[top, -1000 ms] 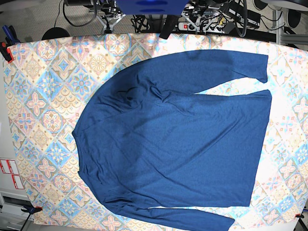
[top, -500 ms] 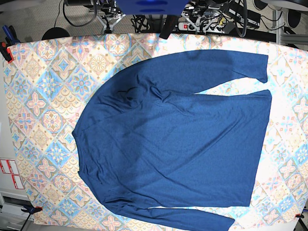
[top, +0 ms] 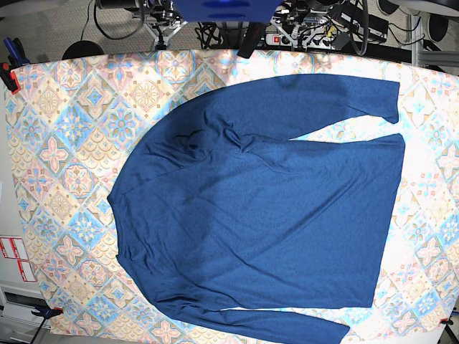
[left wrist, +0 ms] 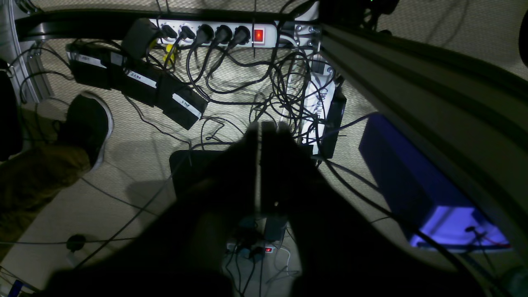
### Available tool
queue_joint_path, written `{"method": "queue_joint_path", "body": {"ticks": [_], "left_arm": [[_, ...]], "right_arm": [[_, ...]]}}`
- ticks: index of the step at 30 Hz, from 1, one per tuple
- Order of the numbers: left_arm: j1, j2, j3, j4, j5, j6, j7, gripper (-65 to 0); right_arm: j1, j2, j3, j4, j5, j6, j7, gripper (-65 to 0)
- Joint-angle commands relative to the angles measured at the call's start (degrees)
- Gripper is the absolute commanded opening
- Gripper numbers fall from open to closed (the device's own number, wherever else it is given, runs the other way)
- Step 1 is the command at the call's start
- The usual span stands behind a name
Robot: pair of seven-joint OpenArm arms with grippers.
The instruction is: Fold the T-shirt properly
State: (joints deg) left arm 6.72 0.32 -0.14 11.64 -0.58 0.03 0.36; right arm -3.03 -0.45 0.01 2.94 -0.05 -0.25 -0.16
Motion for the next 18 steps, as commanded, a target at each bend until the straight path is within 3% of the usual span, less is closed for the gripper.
{"method": "queue_joint_path", "body": {"ticks": [1, 18], "left_arm": [[0.3, 0.3, 0.0, 0.2, 0.2, 0.2, -0.4, -65.0], [0.3, 0.3, 0.0, 0.2, 0.2, 0.2, -0.5, -65.0]], "right_arm": [[-0.1, 0.1, -0.1, -0.1, -0.3, 0.1, 0.2, -65.0], [-0.1, 0.1, -0.1, -0.1, -0.3, 0.1, 0.1, -65.0]]}}
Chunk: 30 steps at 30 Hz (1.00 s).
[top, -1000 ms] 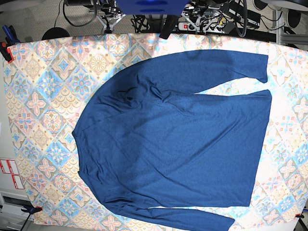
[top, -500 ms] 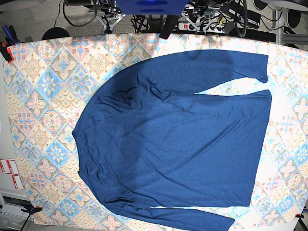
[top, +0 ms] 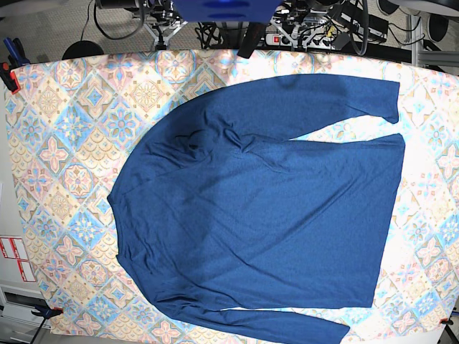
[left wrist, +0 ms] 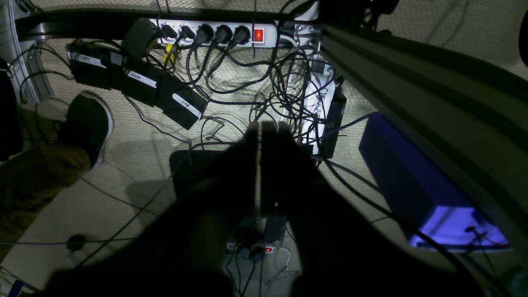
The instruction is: Fold the T-shirt properly
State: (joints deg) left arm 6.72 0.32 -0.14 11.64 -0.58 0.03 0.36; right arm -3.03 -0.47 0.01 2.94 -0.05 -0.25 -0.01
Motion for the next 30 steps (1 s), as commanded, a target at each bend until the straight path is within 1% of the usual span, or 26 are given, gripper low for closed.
{"method": "queue_joint_path", "body": {"ticks": [1, 30], "left_arm": [[0.3, 0.3, 0.0, 0.2, 0.2, 0.2, -0.5, -65.0], [1.0, 0.2, 0.0, 0.2, 0.2, 0.2, -0.4, -65.0]], "right_arm": [[-0.1, 0.2, -0.1, -0.1, -0.3, 0.1, 0.0, -65.0], [-0.1, 0.2, -0.1, -0.1, -0.3, 0.1, 0.0, -65.0]]}}
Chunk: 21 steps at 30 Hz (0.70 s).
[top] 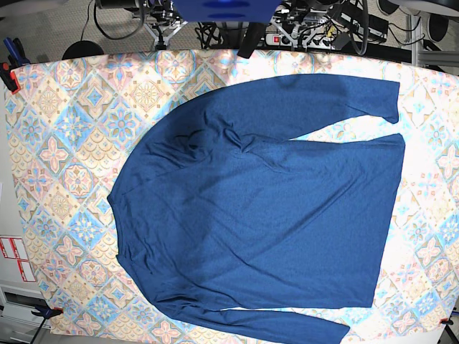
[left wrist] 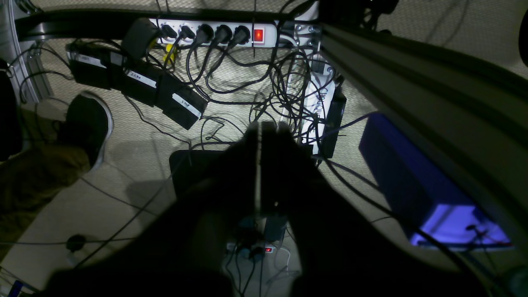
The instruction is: Fold the T-shirt properly
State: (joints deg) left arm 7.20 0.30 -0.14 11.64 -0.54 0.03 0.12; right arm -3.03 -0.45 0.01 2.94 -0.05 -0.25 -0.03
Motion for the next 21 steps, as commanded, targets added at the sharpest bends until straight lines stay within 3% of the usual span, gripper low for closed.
{"method": "queue_joint_path", "body": {"ticks": [1, 21], "left_arm": [[0.6, 0.2, 0.0, 0.2, 0.1, 0.2, -0.2, -65.0], [1.4, 0.2, 0.0, 0.2, 0.1, 0.2, -0.3, -65.0]], "right_arm": [[-0.1, 0.1, -0.1, -0.1, -0.3, 0.1, 0.0, -65.0], [-0.2, 0.9, -0.1, -0.1, -0.3, 0.1, 0.0, -65.0]]}}
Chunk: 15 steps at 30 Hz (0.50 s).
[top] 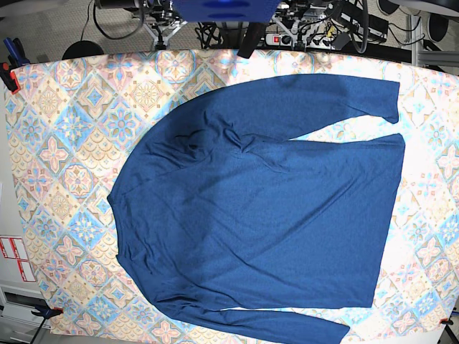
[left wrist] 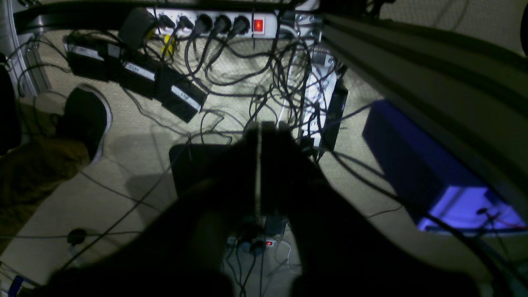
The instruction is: Fold the T-shirt properly
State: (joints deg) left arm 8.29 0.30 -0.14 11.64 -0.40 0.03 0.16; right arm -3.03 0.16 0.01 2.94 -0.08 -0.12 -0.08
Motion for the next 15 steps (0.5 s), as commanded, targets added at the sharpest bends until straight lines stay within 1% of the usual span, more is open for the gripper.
{"method": "queue_joint_path", "body": {"ticks": [1, 4, 15], "left_arm": [[0.3, 0.2, 0.0, 0.2, 0.0, 0.2, -0.3, -65.0], [0.1, 0.1, 0.0, 0.2, 0.0, 0.2, -0.3, -65.0], [0.1, 0.2, 0.0, 0.2, 0.0, 0.2, -0.3, -65.0]], "right_arm": [[-0.2, 0.3, -0.1, -0.1, -0.2, 0.0, 0.0, -65.0], [-0.2, 0.8, -0.1, -0.1, -0.2, 0.0, 0.0, -65.0], [-1.3, 0.8, -0.1, -0.1, -0.2, 0.0, 0.0, -65.0]]}}
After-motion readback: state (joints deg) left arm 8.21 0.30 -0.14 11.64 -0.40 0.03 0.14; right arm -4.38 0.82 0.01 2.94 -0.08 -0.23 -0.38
